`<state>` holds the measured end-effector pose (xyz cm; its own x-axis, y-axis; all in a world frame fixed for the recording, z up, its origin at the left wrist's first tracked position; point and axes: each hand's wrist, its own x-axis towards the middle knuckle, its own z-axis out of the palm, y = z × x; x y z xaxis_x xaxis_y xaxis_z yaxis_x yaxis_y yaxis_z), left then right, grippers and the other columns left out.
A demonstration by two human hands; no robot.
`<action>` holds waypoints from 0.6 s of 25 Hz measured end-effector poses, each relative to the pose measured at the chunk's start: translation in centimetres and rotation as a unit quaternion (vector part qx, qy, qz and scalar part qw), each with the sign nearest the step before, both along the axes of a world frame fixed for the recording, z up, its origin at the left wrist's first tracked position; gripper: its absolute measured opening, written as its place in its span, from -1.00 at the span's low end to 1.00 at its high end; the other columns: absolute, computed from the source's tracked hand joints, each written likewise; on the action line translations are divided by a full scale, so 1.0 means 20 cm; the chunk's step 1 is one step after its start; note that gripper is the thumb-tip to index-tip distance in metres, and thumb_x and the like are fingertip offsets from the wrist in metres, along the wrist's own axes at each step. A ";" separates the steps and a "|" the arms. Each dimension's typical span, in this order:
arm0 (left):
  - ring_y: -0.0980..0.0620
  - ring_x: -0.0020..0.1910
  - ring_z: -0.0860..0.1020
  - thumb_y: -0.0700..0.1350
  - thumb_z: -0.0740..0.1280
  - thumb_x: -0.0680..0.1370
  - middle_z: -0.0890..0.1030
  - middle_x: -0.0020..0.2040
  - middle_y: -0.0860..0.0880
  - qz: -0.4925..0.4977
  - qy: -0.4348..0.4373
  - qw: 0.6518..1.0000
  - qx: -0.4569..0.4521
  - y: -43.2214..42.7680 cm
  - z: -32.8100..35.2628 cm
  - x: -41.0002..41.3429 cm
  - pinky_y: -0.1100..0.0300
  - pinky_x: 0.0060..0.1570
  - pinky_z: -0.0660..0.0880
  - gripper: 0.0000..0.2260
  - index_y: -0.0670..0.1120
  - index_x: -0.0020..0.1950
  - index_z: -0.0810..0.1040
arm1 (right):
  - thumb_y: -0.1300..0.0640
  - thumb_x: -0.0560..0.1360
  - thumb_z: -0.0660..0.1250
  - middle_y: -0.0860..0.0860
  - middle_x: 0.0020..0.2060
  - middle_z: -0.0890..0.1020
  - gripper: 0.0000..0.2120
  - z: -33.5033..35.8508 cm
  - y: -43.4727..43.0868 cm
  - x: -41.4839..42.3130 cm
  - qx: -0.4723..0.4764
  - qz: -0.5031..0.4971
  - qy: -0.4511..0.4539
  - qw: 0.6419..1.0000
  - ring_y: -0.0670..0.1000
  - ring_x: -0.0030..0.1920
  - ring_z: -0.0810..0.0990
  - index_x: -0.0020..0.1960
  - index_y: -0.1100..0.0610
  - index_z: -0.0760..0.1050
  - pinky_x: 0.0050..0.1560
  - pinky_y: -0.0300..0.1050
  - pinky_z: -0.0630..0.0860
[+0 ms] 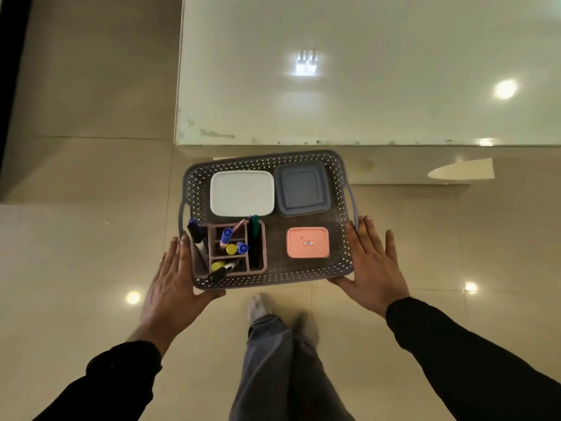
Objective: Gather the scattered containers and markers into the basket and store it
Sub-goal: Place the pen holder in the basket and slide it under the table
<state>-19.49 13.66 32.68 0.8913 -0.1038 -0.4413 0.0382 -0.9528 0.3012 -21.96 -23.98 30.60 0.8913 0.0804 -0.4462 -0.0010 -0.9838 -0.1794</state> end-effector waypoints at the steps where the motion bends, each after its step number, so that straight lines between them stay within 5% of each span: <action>1: 0.15 0.54 -0.27 0.36 0.41 0.34 -0.14 0.59 0.01 0.005 0.004 1.000 -0.002 0.01 -0.04 -0.05 0.09 0.51 -0.08 0.12 0.00 0.57 -0.29 | -0.53 0.46 0.02 0.05 0.62 -0.21 0.02 -0.04 0.00 -0.03 -0.007 0.001 0.006 1.000 0.04 0.59 -0.34 0.63 0.06 -0.26 0.56 0.32 -0.18; 8: 0.18 0.52 -0.31 0.41 0.37 0.34 -0.18 0.58 0.04 -0.011 0.029 0.999 -0.016 -0.06 -0.44 -0.14 0.10 0.50 -0.09 0.11 0.05 0.54 -0.34 | -0.53 0.44 0.03 0.06 0.63 -0.17 0.02 -0.41 -0.06 -0.17 -0.031 -0.008 0.048 0.998 0.07 0.59 -0.33 0.63 0.05 -0.24 0.54 0.33 -0.23; 15: 0.13 0.53 -0.28 0.35 0.43 0.34 -0.16 0.59 0.02 -0.030 -0.014 0.999 -0.020 -0.10 -1.08 0.33 0.11 0.51 -0.10 0.14 -0.03 0.58 -0.26 | -0.50 0.43 0.17 0.06 0.63 -0.14 0.06 -1.02 -0.10 0.23 -0.001 -0.040 0.008 0.999 0.06 0.60 -0.28 0.62 0.01 -0.29 0.54 0.34 -0.21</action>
<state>-12.90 11.60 11.16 0.8951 -0.1741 -0.4104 -0.0269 -0.9400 0.3400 -17.30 -26.05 10.20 0.8880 0.0088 -0.4597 -0.0818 -0.9808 -0.1768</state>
